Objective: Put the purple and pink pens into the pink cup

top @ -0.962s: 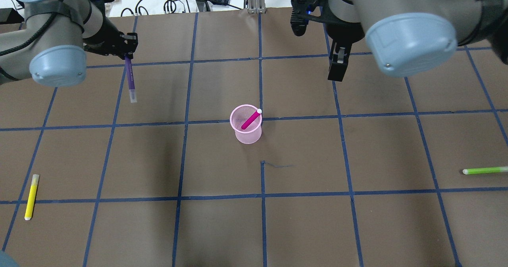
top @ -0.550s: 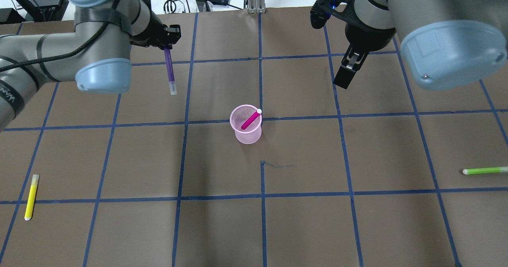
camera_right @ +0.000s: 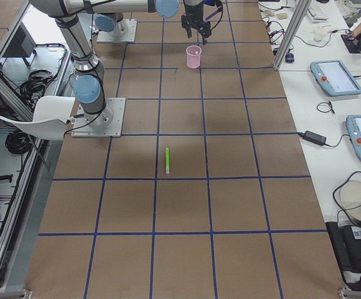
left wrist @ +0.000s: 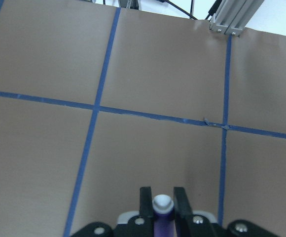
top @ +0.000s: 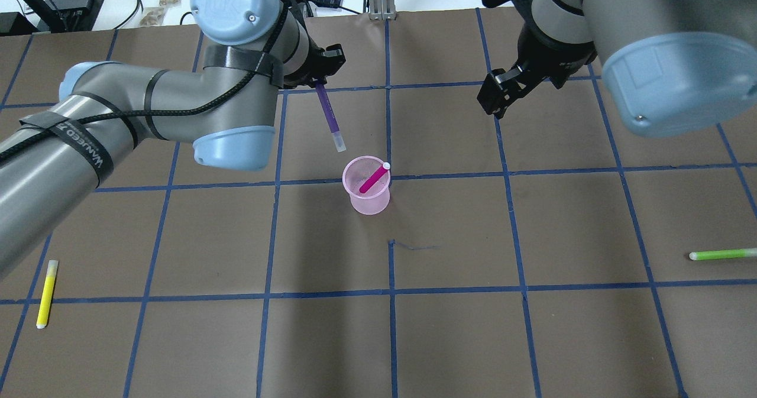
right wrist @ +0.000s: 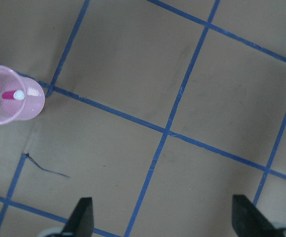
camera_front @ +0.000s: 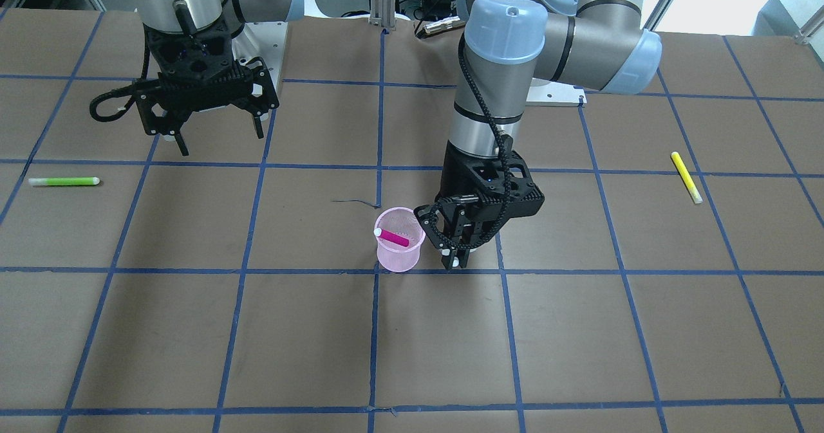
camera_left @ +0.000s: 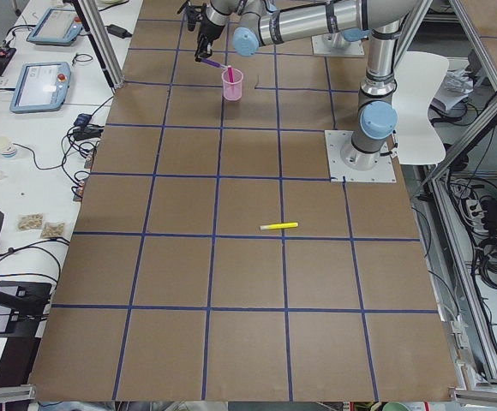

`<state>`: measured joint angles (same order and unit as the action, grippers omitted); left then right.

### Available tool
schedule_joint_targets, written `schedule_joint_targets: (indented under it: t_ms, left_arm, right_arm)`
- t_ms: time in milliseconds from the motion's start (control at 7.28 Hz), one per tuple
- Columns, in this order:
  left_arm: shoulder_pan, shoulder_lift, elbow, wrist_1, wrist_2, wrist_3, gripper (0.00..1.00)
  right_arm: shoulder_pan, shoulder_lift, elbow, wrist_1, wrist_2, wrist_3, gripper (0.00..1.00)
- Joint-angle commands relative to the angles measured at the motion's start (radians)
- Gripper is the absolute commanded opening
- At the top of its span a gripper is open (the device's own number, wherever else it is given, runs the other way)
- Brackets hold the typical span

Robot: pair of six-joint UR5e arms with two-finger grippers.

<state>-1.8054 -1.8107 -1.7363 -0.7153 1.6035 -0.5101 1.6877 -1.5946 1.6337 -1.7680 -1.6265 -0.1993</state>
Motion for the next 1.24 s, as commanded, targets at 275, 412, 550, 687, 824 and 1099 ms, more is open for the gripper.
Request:
schedule_joint_targets:
  t_ms: [275,412,550,687,824,1099]
  left_arm:
    - [-0.061,-0.021,-0.106,0.189,0.041,-0.092,0.0]
    - [-0.086,-0.022,-0.108,0.189,0.076,-0.109,0.0]
    - [-0.098,-0.024,-0.112,0.189,0.119,-0.104,0.0]
    - [-0.1,-0.027,-0.124,0.189,0.124,-0.1,0.0]
    - [-0.101,-0.03,-0.135,0.191,0.127,-0.103,0.0]
    - [-0.103,-0.035,-0.146,0.191,0.125,-0.108,0.0]
  right_arm:
    - [-0.002,-0.014,0.008,0.007,0.01,0.275,1.0]
    - [0.0,-0.024,0.011,0.012,0.013,0.29,1.0]
    - [0.003,-0.024,0.014,0.015,0.011,0.284,1.0]
    - [0.001,-0.024,0.021,0.015,0.01,0.282,1.0]
    - [0.0,-0.024,0.031,0.015,0.008,0.282,1.0]
    - [0.0,-0.024,0.032,0.015,0.008,0.282,1.0]
